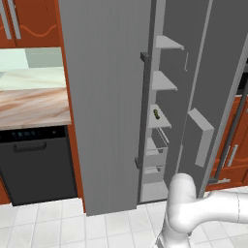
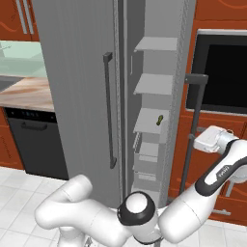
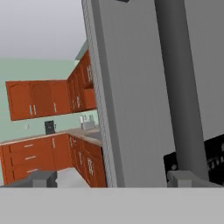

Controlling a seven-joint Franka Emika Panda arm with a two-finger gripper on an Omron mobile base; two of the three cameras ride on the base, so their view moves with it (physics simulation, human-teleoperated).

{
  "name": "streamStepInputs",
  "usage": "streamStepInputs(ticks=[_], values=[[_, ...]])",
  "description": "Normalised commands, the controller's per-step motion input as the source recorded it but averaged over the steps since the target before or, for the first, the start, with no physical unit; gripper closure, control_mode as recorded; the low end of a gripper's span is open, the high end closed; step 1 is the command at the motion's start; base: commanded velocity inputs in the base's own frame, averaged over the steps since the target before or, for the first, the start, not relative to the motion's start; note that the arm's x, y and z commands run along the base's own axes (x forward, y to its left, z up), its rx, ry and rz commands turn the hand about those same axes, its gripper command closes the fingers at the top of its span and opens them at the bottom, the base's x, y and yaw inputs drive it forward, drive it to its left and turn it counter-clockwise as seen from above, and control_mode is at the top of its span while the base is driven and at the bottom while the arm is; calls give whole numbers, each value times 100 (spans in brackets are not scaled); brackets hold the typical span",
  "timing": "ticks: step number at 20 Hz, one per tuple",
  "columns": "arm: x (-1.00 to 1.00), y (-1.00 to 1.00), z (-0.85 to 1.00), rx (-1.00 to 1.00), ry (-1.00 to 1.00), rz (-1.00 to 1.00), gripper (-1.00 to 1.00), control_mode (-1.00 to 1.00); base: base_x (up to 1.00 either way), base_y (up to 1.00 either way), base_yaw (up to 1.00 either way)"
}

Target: Pick up the frozen chicken drumstick from the freezer, place it on any shelf in the fridge, and close the fridge and freezer doors when done.

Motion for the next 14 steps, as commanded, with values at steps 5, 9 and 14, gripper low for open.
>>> streamStepInputs(ticks=[5, 9, 14], values=[[15, 2, -22, 0, 0, 0, -100, -100, 0, 0, 0], [7, 0, -22, 0, -1, 0, -100, -100, 0, 0, 0], [10, 0, -22, 0, -1, -12, -100, -100, 0, 0, 0]])
